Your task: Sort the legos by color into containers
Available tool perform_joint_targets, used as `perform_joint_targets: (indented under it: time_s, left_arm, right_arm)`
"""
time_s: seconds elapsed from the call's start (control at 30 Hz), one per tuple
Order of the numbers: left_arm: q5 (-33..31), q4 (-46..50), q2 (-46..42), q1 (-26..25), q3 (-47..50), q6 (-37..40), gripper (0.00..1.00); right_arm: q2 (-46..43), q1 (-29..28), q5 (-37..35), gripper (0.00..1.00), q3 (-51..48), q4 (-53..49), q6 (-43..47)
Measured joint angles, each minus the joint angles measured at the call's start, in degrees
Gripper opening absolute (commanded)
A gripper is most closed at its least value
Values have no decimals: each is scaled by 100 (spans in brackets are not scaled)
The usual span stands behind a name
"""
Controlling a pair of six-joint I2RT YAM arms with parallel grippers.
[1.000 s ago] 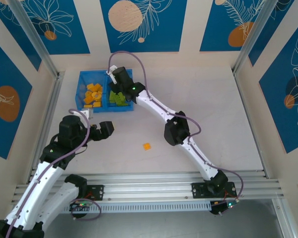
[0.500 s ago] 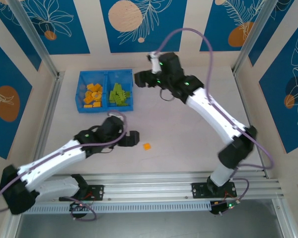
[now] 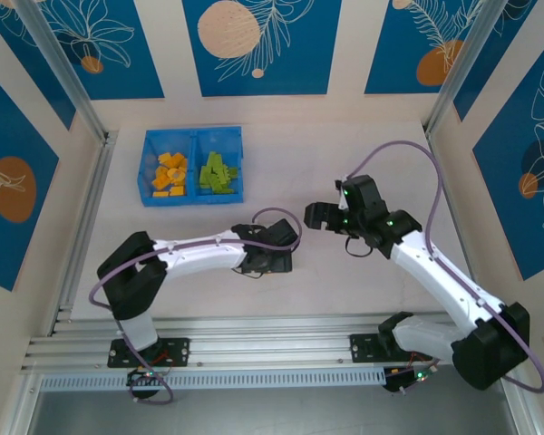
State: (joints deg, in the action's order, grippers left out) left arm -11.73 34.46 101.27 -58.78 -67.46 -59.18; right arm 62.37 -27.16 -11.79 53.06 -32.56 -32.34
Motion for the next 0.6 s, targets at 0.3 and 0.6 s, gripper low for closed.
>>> perform_joint_targets:
  time_s: [0.3, 0.6]
  left_arm:
    - [-35, 238, 466, 4, -79, -269, 73]
    - [-76, 343, 616, 55, -98, -317, 43]
  right_arm:
    - [-470, 223, 24, 95, -404, -127, -94]
    - [-483, 227, 155, 95, -420, -293, -90]
